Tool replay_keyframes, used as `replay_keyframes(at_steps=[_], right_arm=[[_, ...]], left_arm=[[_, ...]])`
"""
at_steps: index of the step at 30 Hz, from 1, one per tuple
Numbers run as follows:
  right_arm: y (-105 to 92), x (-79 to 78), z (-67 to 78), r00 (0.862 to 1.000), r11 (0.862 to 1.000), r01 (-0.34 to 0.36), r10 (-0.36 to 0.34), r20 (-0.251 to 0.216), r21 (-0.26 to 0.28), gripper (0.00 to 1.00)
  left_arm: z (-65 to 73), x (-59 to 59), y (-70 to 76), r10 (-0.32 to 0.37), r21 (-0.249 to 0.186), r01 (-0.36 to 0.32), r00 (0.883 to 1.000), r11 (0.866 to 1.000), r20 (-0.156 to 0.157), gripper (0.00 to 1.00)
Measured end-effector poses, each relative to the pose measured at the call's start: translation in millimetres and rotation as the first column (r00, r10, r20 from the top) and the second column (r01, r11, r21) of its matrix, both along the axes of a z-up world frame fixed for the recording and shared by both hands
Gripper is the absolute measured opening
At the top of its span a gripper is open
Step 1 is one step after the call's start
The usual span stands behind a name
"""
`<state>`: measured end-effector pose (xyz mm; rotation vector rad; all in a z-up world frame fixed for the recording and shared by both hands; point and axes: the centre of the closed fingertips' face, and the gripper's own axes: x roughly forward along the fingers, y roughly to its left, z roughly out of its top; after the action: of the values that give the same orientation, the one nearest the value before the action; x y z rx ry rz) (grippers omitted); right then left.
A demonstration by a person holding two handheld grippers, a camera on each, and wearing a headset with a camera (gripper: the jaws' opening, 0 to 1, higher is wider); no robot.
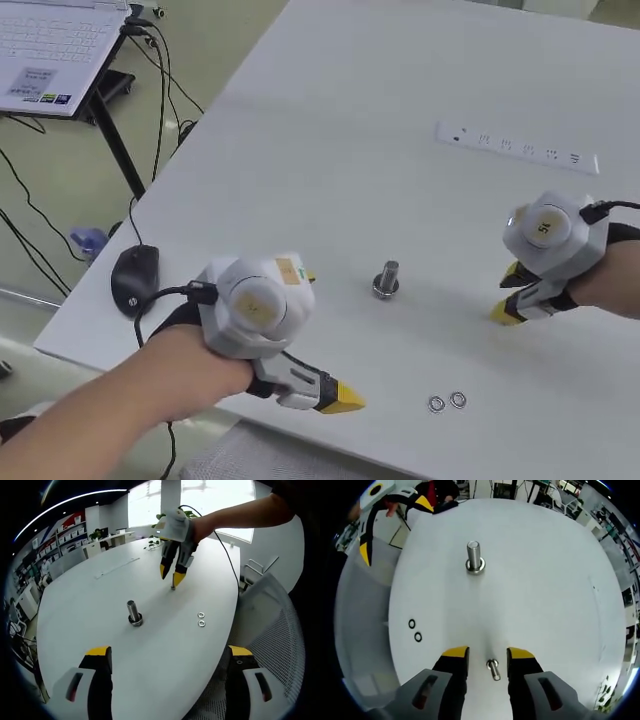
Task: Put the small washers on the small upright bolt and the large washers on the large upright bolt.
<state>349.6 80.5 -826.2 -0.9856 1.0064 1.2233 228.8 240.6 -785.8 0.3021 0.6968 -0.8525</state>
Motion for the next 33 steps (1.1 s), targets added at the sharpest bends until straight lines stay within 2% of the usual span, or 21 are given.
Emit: replay_keyframes(at_steps=[9, 15, 21, 26, 33], right_arm=[[10.6, -17.5, 6.5, 0.999, 0.999, -0.05, 0.05, 0.0, 0.018, 0.33], [12.3, -31.6, 6.3, 0.997, 0.997, -0.078, 0.078, -0.004, 0.027, 0.35], [11.3, -43.9, 1.6, 0.996, 0.995, -0.09, 0.09, -0.018, 0.036, 0.35], [9.2, -53.4, -4.5, 0.994, 0.994, -0.103, 0.105, -0.03, 0.039, 0.35], [11.4, -70.8, -12.3, 0.991, 0.991, -0.122, 0.124, -0.041, 0.057, 0.35]], left_arm=[[-1.7, -3.9, 2.7, 0.012, -0.003, -0.012, 1.0, 1.0, -0.012, 0.97], [-1.7, -3.9, 3.9, 0.022, -0.003, -0.022, 1.0, 1.0, -0.005, 0.98], [-5.9, -5.5, 5.6, 0.025, 0.011, -0.025, 1.0, 1.0, -0.009, 0.97], [-3.4, -5.3, 3.4, 0.031, -0.004, -0.031, 1.0, 1.0, -0.005, 0.97], [-3.4, -5.1, 3.4, 0.033, -0.004, -0.033, 0.999, 0.999, -0.003, 0.97]])
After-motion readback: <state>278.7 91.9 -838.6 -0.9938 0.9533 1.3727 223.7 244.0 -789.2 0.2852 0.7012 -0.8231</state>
